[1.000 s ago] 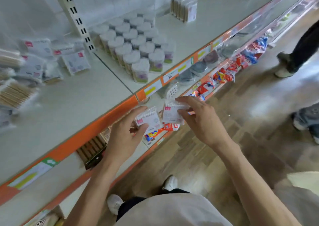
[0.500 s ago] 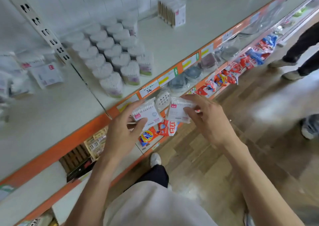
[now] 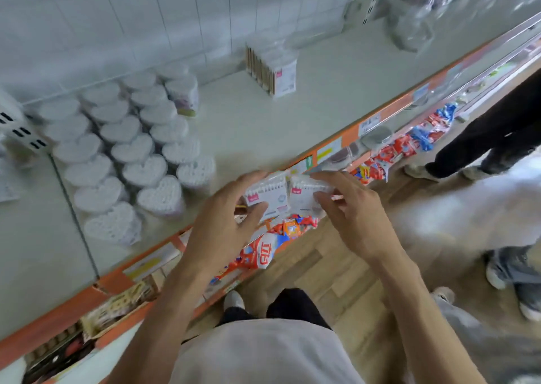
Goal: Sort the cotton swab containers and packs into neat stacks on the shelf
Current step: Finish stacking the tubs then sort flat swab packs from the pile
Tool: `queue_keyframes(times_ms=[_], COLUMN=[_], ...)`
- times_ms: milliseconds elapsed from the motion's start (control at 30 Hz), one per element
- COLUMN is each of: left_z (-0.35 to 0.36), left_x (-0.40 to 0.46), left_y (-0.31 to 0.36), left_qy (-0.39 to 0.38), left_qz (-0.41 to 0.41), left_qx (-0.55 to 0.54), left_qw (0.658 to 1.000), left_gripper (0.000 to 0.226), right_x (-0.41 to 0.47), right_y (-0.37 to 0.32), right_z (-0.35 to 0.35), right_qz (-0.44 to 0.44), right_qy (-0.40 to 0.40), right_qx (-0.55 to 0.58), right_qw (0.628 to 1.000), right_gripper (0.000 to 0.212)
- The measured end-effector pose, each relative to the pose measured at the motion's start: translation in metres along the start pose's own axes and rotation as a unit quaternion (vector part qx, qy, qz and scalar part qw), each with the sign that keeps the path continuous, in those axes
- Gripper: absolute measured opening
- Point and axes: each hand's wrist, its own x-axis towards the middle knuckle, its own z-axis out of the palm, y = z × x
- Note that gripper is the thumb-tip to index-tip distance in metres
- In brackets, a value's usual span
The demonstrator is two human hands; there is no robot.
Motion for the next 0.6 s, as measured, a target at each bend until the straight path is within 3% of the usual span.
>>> queue_keyframes(times_ms=[200, 600], left_z=[0.016, 0.055], left_x=[0.044, 0.113], left_y=[0.008, 0.015], left_qy=[0.035, 0.208], left_qz=[-0.033, -0.106], left_qx=[0.005, 0.083], left_qw=[0.999, 0.969], left_gripper=[0.046, 0.046], right_x=[0.061, 0.219], right_y=[0.034, 0.099], right_z=[-0.010, -0.040], right_qz=[-0.026, -0.161], right_qy=[-0.023, -0.068], right_qx=[0.026, 0.030], right_qw=[0.999, 0.984], right_gripper=[0.031, 0.030])
